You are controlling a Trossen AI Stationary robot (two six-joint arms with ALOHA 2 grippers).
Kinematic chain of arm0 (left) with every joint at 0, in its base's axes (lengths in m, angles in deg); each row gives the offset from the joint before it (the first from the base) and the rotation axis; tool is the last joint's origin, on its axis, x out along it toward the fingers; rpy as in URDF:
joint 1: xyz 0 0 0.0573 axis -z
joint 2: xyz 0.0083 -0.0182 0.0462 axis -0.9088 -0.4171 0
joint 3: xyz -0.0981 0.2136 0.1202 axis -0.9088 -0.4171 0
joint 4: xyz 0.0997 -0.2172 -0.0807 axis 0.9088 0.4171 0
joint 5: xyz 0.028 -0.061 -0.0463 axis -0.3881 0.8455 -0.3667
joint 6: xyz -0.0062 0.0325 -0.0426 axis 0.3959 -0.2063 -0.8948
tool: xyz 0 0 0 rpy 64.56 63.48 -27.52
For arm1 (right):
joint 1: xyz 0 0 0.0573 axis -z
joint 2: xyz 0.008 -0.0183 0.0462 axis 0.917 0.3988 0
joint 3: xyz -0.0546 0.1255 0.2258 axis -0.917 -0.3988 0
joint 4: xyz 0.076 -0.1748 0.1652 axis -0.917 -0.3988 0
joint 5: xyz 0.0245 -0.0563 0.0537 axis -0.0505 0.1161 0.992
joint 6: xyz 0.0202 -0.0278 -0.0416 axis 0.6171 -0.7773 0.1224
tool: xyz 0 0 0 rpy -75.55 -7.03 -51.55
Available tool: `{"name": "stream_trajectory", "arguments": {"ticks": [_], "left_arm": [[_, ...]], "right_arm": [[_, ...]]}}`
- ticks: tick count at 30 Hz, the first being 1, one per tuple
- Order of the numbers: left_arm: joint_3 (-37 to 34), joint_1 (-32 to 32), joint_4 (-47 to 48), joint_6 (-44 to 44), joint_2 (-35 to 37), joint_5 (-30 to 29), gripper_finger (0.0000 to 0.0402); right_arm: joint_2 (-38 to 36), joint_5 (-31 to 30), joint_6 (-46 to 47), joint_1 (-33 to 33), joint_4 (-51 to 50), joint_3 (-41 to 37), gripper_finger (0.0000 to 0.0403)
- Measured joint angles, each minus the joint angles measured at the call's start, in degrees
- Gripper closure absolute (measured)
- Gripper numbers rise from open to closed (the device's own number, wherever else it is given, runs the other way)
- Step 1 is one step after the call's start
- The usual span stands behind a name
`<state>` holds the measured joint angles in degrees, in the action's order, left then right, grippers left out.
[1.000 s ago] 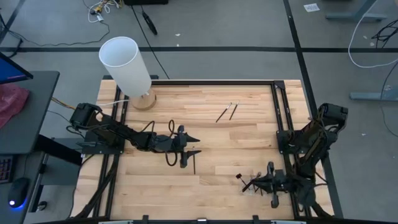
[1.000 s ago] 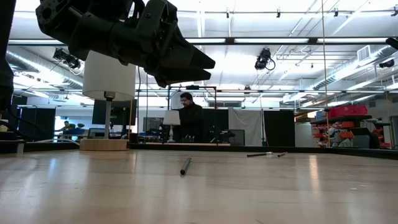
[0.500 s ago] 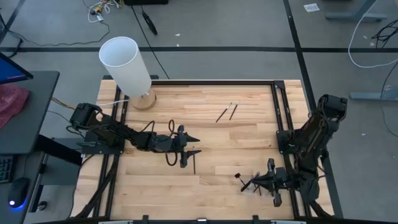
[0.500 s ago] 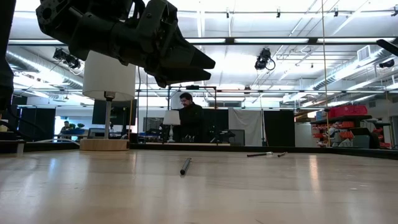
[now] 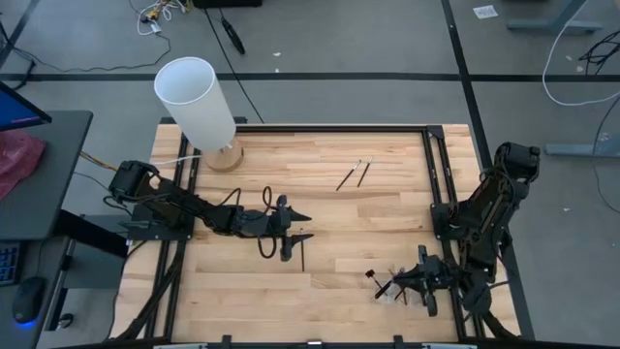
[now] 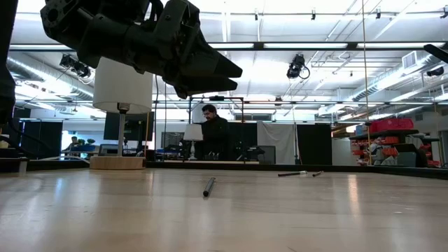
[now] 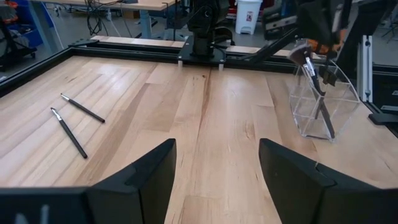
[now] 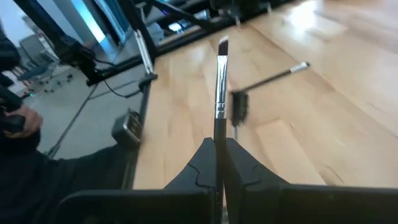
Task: Pick & Place Makeup Supplies
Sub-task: Put the silver makeup brush into the transparent organizer
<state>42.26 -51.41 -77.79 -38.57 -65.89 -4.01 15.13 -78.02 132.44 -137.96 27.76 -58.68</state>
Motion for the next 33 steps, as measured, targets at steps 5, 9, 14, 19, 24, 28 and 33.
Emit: {"name": "stream_trajectory", "arguments": {"ticks": [5, 9, 14, 19, 24, 28, 33], "left_arm": [[0.00, 0.00, 0.01, 0.12, -0.02, 0.00, 0.0170], [0.00, 0.00, 0.02, 0.13, 0.00, 0.00, 0.0170], [0.00, 0.00, 0.02, 0.15, -0.01, 0.00, 0.0170], [0.00, 0.00, 0.02, 0.15, -0.02, -0.02, 0.0170], [0.00, 0.00, 0.04, 0.15, -0.02, -0.01, 0.0170], [0.00, 0.00, 0.04, 0.15, -0.02, -0.02, 0.0170], [-0.01, 0.00, 0.04, 0.15, -0.01, -0.01, 0.0170]], "right_arm": [[0.00, 2.63, 4.26, 0.13, -4.79, 0.00, 0.0401], [0.00, 4.20, 5.31, 0.13, -5.95, 0.00, 0.0399], [0.00, 4.85, 5.36, 0.13, -6.70, 0.00, 0.0397], [0.00, 5.37, 7.39, 0.13, -8.86, 0.00, 0.0388], [0.00, 5.66, 8.39, 0.16, -9.68, 0.00, 0.0365], [0.00, 5.76, 8.37, 0.52, -9.70, 0.00, 0.0358], [0.00, 5.81, 8.33, 1.14, -9.76, 0.00, 0.0356]]}}
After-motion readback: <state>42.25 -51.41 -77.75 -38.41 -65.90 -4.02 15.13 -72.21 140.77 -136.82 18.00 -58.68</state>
